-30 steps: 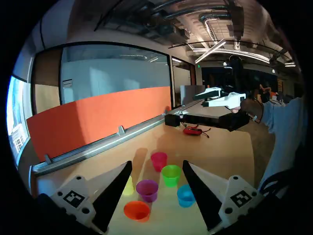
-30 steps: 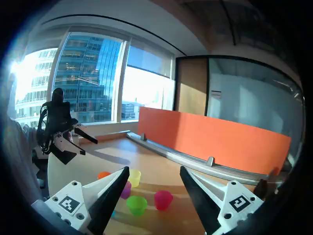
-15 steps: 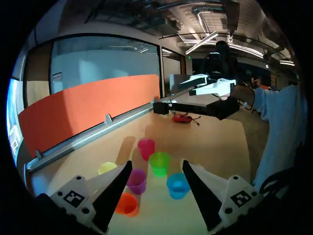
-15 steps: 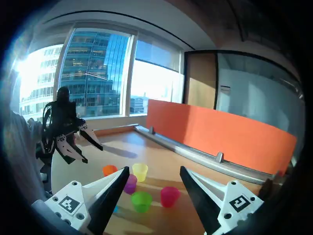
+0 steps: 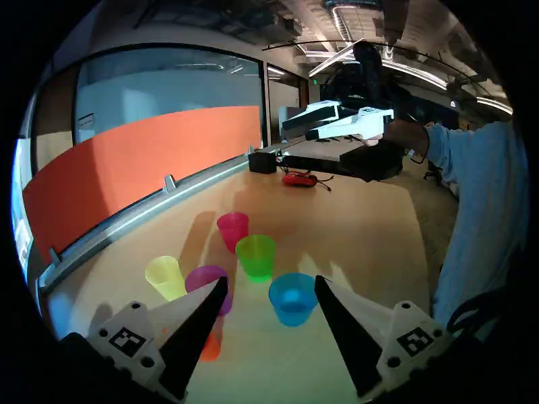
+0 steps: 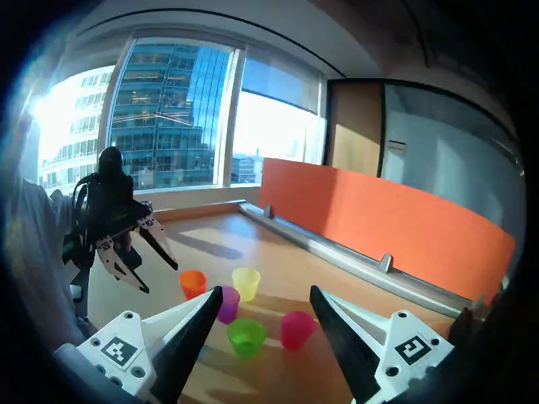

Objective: Pour water

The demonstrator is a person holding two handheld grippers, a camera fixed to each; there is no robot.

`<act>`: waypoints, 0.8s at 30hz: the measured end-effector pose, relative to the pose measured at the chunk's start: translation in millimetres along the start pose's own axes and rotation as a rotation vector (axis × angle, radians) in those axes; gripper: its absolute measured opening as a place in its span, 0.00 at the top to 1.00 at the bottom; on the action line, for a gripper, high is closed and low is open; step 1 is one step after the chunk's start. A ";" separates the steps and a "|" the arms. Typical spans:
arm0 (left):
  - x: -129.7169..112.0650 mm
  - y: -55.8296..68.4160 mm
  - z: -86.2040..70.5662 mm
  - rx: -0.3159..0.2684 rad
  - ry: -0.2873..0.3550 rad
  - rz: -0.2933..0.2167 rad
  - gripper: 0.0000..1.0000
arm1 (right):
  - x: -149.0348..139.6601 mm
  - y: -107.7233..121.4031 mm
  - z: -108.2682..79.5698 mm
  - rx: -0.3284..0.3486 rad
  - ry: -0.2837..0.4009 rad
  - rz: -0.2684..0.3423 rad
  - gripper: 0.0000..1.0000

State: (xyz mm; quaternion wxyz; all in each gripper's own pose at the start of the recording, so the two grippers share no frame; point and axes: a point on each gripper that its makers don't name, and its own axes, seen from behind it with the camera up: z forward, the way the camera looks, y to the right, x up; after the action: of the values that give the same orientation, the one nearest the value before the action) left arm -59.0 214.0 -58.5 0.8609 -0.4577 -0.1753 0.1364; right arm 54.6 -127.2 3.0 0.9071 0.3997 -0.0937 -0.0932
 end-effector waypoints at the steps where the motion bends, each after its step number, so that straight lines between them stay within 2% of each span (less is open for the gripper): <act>1: -2.4 1.9 1.0 -0.006 -0.004 -0.003 0.04 | -1.9 -0.6 0.7 0.003 -0.004 -0.002 0.00; 12: -27.6 16.8 12.2 -0.046 -0.051 -0.026 0.04 | -22.2 0.5 5.5 0.019 -0.045 -0.006 0.00; 24: -59.0 19.9 29.1 -0.046 -0.113 -0.039 0.04 | -47.5 2.9 9.4 0.035 -0.090 -0.009 0.00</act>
State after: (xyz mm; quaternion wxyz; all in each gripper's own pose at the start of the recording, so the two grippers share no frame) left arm -126.0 223.0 -70.4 0.8415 -0.4652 -0.2356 0.1409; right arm 6.7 -120.3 6.9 0.8942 0.4116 -0.1343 -0.1137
